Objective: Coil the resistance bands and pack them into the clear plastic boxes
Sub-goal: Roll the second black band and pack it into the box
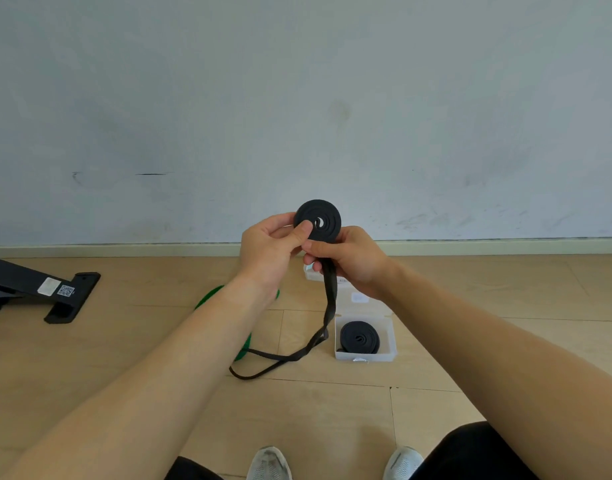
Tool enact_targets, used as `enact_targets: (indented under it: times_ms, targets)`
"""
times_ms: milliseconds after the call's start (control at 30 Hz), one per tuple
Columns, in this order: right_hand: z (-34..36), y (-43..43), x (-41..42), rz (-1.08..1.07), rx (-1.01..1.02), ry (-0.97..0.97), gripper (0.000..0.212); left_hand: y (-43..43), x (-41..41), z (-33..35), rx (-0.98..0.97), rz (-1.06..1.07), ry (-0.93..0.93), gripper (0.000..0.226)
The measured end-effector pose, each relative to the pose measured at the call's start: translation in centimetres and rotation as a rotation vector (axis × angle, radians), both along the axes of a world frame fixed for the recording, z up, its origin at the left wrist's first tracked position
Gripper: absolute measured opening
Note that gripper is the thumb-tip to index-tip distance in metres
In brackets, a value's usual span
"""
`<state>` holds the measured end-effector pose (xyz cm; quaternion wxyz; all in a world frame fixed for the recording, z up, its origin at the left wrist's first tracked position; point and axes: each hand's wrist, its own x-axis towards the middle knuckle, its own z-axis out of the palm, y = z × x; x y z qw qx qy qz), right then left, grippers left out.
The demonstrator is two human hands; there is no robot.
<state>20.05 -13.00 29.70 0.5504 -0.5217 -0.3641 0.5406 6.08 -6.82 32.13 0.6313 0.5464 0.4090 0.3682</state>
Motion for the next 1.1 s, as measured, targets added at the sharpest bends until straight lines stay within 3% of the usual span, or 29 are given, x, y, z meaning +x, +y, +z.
enact_targets:
  times_ms: [233, 400, 533, 767, 833, 1000, 1100]
  targets:
    - [0.6, -0.5, 0.9, 0.141, 0.020, -0.280, 0.021, 2.2, -1.8, 2.0, 0.222, -0.027, 0.226, 0.018]
    - [0.7, -0.7, 0.8, 0.125, 0.030, -0.269, 0.027, 2.7, -2.6, 3.1, 0.349, -0.116, 0.305, 0.018]
    - [1.0, -0.8, 1.2, 0.099, 0.035, -0.255, 0.007, 2.9, -2.9, 3.5, 0.365, -0.167, 0.327, 0.019]
    - [1.0, -0.9, 1.5, 0.105, 0.038, -0.323, 0.007, 3.0, -2.6, 3.5, 0.362, -0.221, 0.450, 0.024]
    - [1.1, -0.9, 1.6, 0.098, 0.050, -0.283, 0.013, 3.1, -2.5, 3.0, 0.253, -0.196, 0.374, 0.026]
    - [0.8, -0.5, 1.2, 0.008, 0.064, -0.112, 0.024, 0.8, -1.1, 0.7, -0.137, -0.058, -0.158, 0.028]
    - [0.5, -0.2, 0.4, -0.055, 0.055, 0.008, 0.022, -0.7, 0.2, -0.2, -0.175, 0.038, -0.186, 0.026]
